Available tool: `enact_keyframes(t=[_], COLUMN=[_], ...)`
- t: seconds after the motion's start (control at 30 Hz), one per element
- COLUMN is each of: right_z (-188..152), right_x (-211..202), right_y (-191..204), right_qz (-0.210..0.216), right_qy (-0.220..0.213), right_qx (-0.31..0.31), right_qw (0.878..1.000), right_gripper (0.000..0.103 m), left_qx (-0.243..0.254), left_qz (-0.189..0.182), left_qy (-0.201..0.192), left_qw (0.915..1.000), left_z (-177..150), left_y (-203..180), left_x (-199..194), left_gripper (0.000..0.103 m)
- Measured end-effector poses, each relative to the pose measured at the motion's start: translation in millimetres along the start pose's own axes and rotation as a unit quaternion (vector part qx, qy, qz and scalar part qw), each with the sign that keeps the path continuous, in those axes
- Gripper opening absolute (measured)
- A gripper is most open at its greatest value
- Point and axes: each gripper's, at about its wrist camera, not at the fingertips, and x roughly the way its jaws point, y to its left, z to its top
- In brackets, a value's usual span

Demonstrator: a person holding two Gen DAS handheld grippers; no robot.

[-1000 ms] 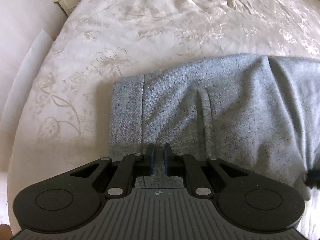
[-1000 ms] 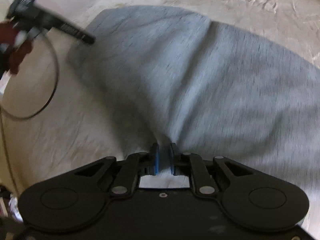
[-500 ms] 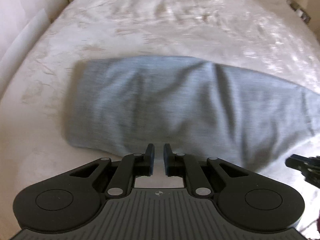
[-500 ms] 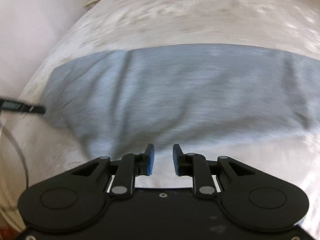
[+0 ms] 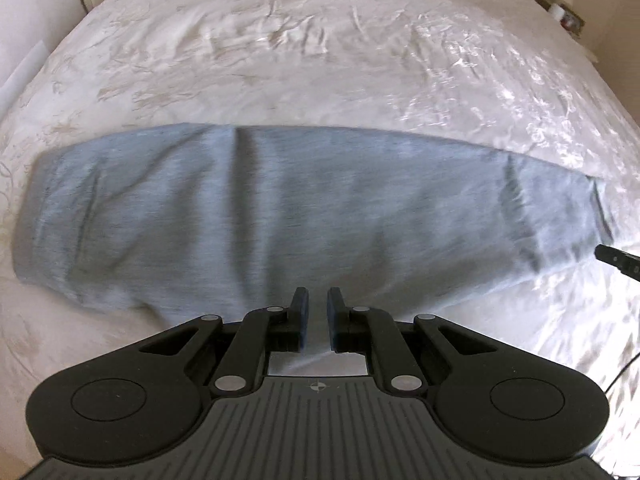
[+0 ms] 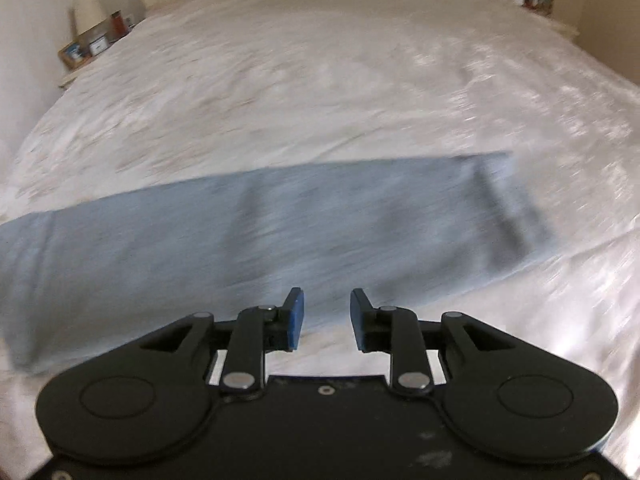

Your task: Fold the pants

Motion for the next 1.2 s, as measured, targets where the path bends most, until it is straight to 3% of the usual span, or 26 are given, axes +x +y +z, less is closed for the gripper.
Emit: enact_keyframes(t=[0.2, 0.4, 0.63, 0.9, 0.93, 0.97, 1.03, 1.2], right_z=[34, 70, 96, 107, 107, 106, 105, 117], right_x=[23, 55, 109, 126, 129, 132, 134, 139], right_y=[-94, -150, -166, -174, -174, -173, -171, -172], right_qz=[-0.027, -0.027, -0.011, 0.047, 0.055, 0.059, 0.055, 0.027], right_qy=[-0.021, -0.023, -0.020, -0.023, -0.016, -0.009, -0.002, -0.016], right_qx=[-0.010, -0.018, -0.052, -0.072, -0.072, -0.072, -0.074, -0.058], right_qw=[0.999, 0.999, 0.998, 0.996, 0.996, 0.996, 0.996, 0.998], right_gripper=[0.036, 0.044, 0.044, 0.042, 0.032, 0.016, 0.005, 0.002], left_qx=[-0.010, -0.006, -0.004, 0.000, 0.001, 0.003, 0.007, 0.015], left_qz=[0.013, 0.005, 0.027, 0.052, 0.053, 0.055, 0.056, 0.056], left_qy=[-0.007, 0.001, 0.010, 0.033, 0.035, 0.037, 0.039, 0.037], left_qw=[0.9998, 1.0000, 0.9996, 0.9981, 0.9980, 0.9978, 0.9977, 0.9976], left_z=[9, 16, 17, 17, 18, 18, 20, 29], left_y=[-74, -136, -167, -182, -183, -184, -186, -196], left_x=[10, 20, 25, 37, 39, 40, 43, 52], left_gripper=[0.011, 0.011, 0.011, 0.011, 0.011, 0.011, 0.011, 0.011])
